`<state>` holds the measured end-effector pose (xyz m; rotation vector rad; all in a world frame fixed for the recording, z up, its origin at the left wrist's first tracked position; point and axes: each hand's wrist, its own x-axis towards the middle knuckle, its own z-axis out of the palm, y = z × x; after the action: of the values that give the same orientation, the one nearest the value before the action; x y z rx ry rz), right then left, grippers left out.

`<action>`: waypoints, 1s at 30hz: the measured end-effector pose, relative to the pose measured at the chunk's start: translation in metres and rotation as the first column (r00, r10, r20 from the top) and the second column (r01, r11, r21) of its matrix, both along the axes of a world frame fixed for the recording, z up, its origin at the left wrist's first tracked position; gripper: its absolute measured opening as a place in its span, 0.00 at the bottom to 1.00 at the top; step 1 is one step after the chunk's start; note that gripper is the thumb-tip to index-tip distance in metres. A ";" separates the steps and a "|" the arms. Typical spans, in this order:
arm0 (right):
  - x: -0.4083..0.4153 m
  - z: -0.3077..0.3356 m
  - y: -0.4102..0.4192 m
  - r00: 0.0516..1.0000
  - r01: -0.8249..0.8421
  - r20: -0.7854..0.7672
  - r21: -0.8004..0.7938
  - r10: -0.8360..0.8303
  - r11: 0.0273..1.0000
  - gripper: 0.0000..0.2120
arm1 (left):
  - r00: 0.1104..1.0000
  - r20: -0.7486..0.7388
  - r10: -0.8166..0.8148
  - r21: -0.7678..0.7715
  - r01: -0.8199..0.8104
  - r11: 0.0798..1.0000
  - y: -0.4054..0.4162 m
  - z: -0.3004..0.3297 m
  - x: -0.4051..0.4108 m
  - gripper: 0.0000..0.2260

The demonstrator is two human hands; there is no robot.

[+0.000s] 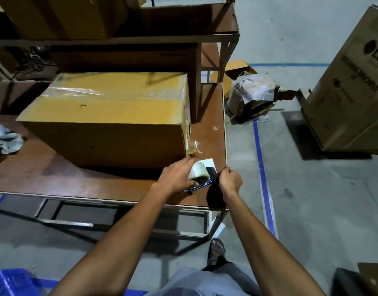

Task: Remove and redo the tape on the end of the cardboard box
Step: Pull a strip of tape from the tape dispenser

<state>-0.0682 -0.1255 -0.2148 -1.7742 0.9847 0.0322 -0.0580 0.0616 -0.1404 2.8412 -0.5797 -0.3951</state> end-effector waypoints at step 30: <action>0.089 0.125 0.040 0.608 -0.593 0.578 -0.126 0.544 0.795 0.24 | 0.956 0.223 0.190 0.067 -0.210 0.975 -0.040 0.141 0.116 0.34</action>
<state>0.0205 -0.0856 -0.0896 -1.7886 -0.0688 -0.0770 0.0582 0.0217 0.0003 3.0152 -0.3108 -0.0798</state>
